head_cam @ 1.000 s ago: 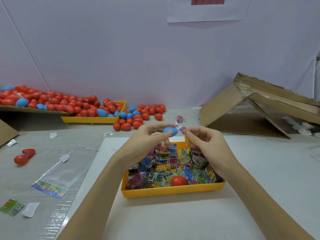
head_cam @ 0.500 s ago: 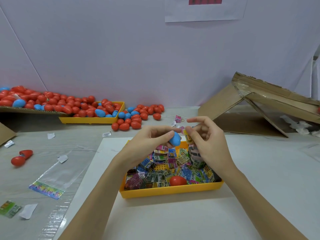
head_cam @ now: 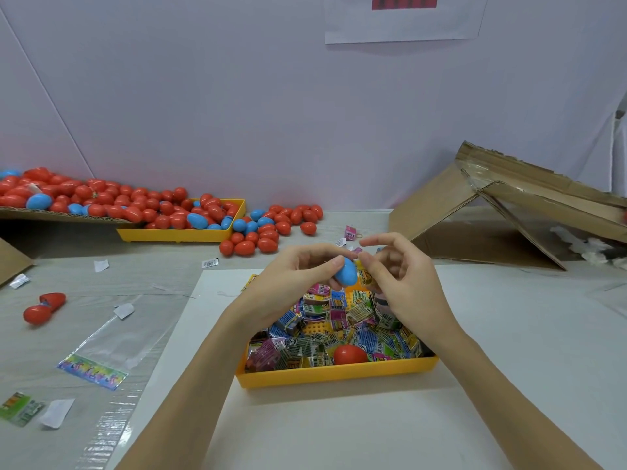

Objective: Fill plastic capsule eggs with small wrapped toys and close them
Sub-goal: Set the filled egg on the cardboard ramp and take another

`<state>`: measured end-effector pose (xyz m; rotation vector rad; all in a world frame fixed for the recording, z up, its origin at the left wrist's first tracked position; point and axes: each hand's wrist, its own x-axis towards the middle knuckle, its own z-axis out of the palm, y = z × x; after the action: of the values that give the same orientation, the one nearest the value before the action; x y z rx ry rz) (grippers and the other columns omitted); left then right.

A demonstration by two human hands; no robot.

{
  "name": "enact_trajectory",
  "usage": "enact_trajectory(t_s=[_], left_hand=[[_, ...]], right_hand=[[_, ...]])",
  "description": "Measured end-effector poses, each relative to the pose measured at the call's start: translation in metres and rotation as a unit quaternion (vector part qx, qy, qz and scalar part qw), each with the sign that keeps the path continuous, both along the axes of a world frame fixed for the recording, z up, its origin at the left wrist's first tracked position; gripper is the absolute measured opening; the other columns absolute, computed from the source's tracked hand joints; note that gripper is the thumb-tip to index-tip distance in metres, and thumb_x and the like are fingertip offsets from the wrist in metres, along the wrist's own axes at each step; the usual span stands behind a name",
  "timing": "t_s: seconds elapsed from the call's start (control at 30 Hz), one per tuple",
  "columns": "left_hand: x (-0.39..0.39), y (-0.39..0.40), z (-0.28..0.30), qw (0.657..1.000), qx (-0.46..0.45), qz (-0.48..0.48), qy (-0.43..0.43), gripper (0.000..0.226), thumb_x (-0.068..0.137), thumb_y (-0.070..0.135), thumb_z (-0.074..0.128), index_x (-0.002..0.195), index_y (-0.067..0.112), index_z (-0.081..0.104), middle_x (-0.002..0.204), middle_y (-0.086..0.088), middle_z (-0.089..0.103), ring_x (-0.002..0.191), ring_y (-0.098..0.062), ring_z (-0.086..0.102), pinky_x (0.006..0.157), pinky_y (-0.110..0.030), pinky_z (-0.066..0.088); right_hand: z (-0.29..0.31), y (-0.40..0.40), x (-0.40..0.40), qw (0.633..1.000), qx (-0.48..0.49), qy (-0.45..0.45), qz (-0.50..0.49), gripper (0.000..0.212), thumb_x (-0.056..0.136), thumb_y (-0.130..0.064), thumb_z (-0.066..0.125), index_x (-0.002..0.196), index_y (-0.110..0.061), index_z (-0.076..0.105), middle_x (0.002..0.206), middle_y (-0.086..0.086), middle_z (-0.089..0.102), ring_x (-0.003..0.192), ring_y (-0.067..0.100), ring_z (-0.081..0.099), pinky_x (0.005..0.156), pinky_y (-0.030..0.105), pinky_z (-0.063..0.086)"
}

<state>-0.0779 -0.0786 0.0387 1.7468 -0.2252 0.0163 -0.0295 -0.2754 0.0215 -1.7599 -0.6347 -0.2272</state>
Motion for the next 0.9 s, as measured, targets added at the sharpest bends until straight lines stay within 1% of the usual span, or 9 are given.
enact_trajectory(t_s=[0.1, 0.2, 0.27, 0.37, 0.47, 0.57, 0.77, 0.83, 0.9], left_hand=[[0.0002, -0.001, 0.0004, 1.0, -0.018, 0.003, -0.006, 0.022, 0.103, 0.027, 0.062, 0.121, 0.024, 0.075, 0.108, -0.002, 0.077, 0.084, -0.012, 0.067, 0.08, -0.019, 0.054], [0.0017, -0.0033, -0.0018, 0.999, -0.044, 0.004, -0.007, 0.022, 0.101, 0.024, 0.065, 0.12, 0.02, 0.076, 0.113, -0.01, 0.075, 0.089, -0.022, 0.063, 0.078, -0.024, 0.052], [0.0025, -0.0051, -0.0034, 0.999, -0.051, 0.005, -0.007, 0.021, 0.101, 0.023, 0.065, 0.118, 0.02, 0.077, 0.112, -0.016, 0.073, 0.085, -0.026, 0.056, 0.076, -0.024, 0.05], [0.0031, -0.006, -0.0044, 0.998, -0.055, 0.013, -0.017, 0.02, 0.101, 0.024, 0.066, 0.117, 0.023, 0.077, 0.109, -0.009, 0.074, 0.08, -0.019, 0.056, 0.075, -0.022, 0.052], [0.004, -0.0042, -0.0038, 0.998, -0.044, 0.041, -0.03, 0.02, 0.1, 0.03, 0.066, 0.117, 0.027, 0.077, 0.103, 0.003, 0.075, 0.073, -0.007, 0.06, 0.077, -0.018, 0.052], [0.0048, -0.002, -0.004, 0.997, -0.041, 0.063, -0.034, 0.021, 0.098, 0.032, 0.067, 0.117, 0.03, 0.077, 0.106, 0.003, 0.076, 0.079, -0.007, 0.064, 0.081, -0.023, 0.053], [0.0044, -0.0015, -0.0034, 0.997, -0.047, 0.055, -0.039, 0.023, 0.097, 0.031, 0.068, 0.118, 0.028, 0.077, 0.106, 0.002, 0.075, 0.076, -0.002, 0.065, 0.081, -0.024, 0.055], [0.0043, -0.0015, -0.0032, 0.997, -0.045, 0.054, -0.038, 0.024, 0.097, 0.032, 0.067, 0.118, 0.029, 0.076, 0.108, 0.004, 0.075, 0.075, -0.002, 0.064, 0.08, -0.024, 0.054], [0.0044, -0.001, -0.0032, 0.997, -0.048, 0.05, -0.034, 0.022, 0.099, 0.029, 0.067, 0.119, 0.029, 0.076, 0.11, 0.004, 0.075, 0.074, -0.005, 0.062, 0.079, -0.025, 0.053]], right_hand=[[0.0005, 0.0004, -0.0014, 1.0, 0.004, 0.008, 0.006, 0.022, 0.099, -0.019, 0.067, 0.121, -0.015, 0.066, 0.077, 0.005, 0.068, 0.073, 0.018, 0.068, 0.068, 0.032, 0.059], [0.0009, 0.0012, -0.0027, 1.0, 0.008, 0.013, 0.013, 0.022, 0.099, -0.019, 0.067, 0.121, -0.015, 0.066, 0.078, 0.005, 0.07, 0.075, 0.016, 0.069, 0.068, 0.026, 0.058], [0.0014, 0.002, -0.0039, 1.0, 0.013, 0.02, 0.019, 0.021, 0.1, -0.02, 0.065, 0.12, -0.016, 0.066, 0.08, 0.007, 0.071, 0.076, 0.018, 0.071, 0.068, 0.03, 0.06], [0.0029, 0.0043, -0.0061, 0.997, 0.04, 0.061, 0.022, 0.019, 0.103, -0.028, 0.059, 0.118, -0.018, 0.061, 0.085, 0.007, 0.074, 0.073, 0.023, 0.075, 0.067, 0.04, 0.061], [0.0051, 0.0051, -0.0063, 0.988, 0.089, 0.127, 0.017, 0.027, 0.099, -0.039, 0.058, 0.111, -0.015, 0.053, 0.089, 0.004, 0.074, 0.07, 0.018, 0.076, 0.06, 0.026, 0.061], [0.0048, 0.0037, -0.0048, 0.992, 0.055, 0.115, 0.022, 0.033, 0.095, -0.044, 0.059, 0.105, -0.013, 0.059, 0.09, 0.007, 0.073, 0.074, 0.016, 0.075, 0.065, 0.025, 0.06], [-0.0002, 0.005, -0.0033, 0.996, 0.032, 0.083, 0.03, 0.012, 0.097, -0.029, 0.066, 0.099, -0.018, 0.07, 0.089, -0.001, 0.074, 0.079, 0.014, 0.075, 0.067, 0.021, 0.058], [-0.0007, 0.0041, -0.0038, 0.989, 0.054, 0.132, 0.033, 0.014, 0.099, -0.031, 0.065, 0.101, -0.019, 0.072, 0.087, 0.0, 0.076, 0.076, 0.01, 0.074, 0.063, 0.019, 0.055], [0.0005, 0.0037, -0.0045, 0.975, 0.074, 0.206, 0.041, 0.026, 0.094, -0.044, 0.066, 0.104, -0.021, 0.074, 0.09, 0.002, 0.079, 0.078, 0.011, 0.073, 0.069, 0.027, 0.055]])
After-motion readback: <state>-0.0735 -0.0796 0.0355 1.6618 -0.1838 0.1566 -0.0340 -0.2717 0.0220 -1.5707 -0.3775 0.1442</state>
